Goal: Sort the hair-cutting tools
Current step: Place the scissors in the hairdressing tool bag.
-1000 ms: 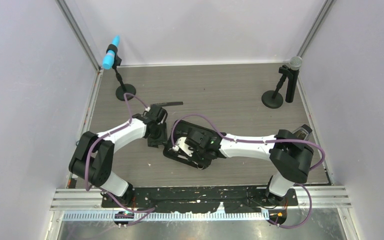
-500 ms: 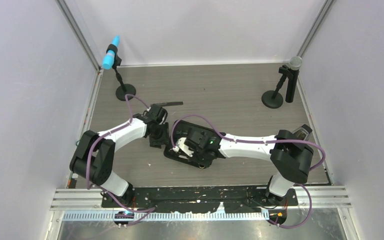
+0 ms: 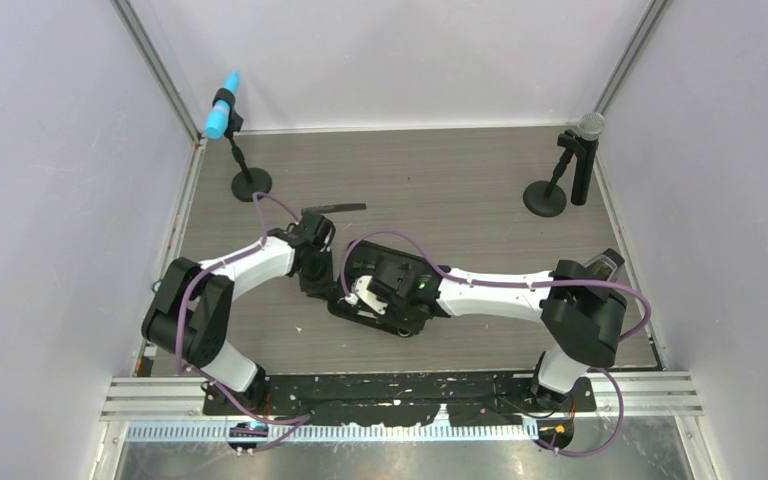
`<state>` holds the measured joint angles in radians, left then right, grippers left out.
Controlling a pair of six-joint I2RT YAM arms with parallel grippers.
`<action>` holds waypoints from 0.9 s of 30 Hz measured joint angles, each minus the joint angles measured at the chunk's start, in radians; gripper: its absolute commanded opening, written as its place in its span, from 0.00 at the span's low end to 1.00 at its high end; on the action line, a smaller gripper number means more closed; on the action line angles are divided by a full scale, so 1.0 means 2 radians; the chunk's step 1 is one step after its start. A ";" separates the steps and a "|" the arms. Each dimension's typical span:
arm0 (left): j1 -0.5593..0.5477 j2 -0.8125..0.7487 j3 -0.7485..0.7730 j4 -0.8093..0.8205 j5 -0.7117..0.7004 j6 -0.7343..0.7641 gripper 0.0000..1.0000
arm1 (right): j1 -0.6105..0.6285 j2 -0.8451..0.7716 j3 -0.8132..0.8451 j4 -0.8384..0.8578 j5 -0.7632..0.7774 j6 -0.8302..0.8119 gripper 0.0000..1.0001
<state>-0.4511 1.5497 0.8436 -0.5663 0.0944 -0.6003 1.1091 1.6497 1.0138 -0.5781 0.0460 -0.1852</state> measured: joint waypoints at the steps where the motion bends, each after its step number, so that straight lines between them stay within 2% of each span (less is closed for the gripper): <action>1: 0.000 0.002 0.002 -0.003 -0.001 0.001 0.15 | 0.000 0.000 0.000 0.000 0.001 0.000 0.15; 14: 0.000 0.006 0.006 -0.008 -0.007 0.004 0.08 | -0.011 0.010 0.000 0.001 0.029 0.045 0.11; 27: 0.000 0.007 0.009 -0.011 -0.007 0.003 0.07 | -0.011 0.010 0.014 -0.013 0.006 0.099 0.11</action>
<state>-0.4511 1.5646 0.8619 -0.5892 0.0803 -0.5945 1.0870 1.6699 1.0412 -0.6041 0.0589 0.0135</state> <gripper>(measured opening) 0.101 0.114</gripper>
